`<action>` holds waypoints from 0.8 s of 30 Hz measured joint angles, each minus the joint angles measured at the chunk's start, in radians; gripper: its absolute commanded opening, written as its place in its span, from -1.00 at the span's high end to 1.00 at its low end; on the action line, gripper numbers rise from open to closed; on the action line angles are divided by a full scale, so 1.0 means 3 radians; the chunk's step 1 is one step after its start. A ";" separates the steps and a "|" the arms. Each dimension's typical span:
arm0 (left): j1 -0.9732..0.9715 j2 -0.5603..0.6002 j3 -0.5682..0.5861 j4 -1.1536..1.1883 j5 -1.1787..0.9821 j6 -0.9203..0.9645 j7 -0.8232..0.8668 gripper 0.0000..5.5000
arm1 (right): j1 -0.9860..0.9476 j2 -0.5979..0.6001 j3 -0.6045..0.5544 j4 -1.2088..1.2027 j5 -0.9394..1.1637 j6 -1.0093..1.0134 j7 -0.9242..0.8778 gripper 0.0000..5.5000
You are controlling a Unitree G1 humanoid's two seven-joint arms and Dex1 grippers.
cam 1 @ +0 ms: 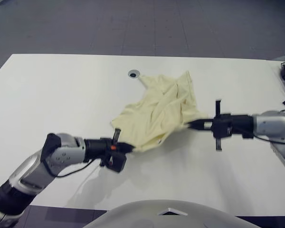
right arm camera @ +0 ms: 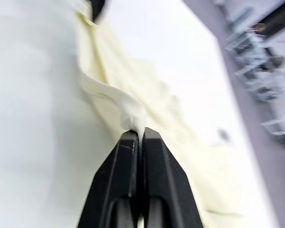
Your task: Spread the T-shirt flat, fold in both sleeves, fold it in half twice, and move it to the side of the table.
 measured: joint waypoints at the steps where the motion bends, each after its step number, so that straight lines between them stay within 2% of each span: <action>1: 0.0147 0.0093 0.0077 -0.0132 -0.0077 0.0080 -0.0065 1.00 | 0.0127 -0.0081 0.0004 -0.0213 0.0093 0.0102 0.0119 1.00; 4: 0.0352 0.0201 0.0124 -0.0336 -0.0227 0.0221 -0.0203 1.00 | 0.0372 -0.0172 0.0112 -0.0516 0.0092 0.0234 0.0339 1.00; 11: 0.0500 0.0224 -0.0028 -0.0445 -0.0270 0.0449 -0.0439 1.00 | 0.0539 -0.0113 0.0372 -0.0586 -0.0272 0.0367 0.0584 1.00; 18: 0.0531 0.0235 -0.0030 -0.0519 -0.0476 0.0581 -0.0573 1.00 | 0.0626 -0.0116 0.0327 -0.0680 -0.0119 0.0655 0.0706 0.59; 21: 0.0528 0.0230 -0.0013 -0.0554 -0.0627 0.0633 -0.0604 0.83 | 0.0619 -0.0106 0.0213 -0.0683 -0.0021 0.0694 0.0725 0.45; 24: 0.0518 0.0245 0.0050 -0.0560 -0.0948 0.0691 -0.0744 0.60 | 0.0593 -0.0011 0.0057 -0.0747 0.0250 0.0760 0.0713 0.22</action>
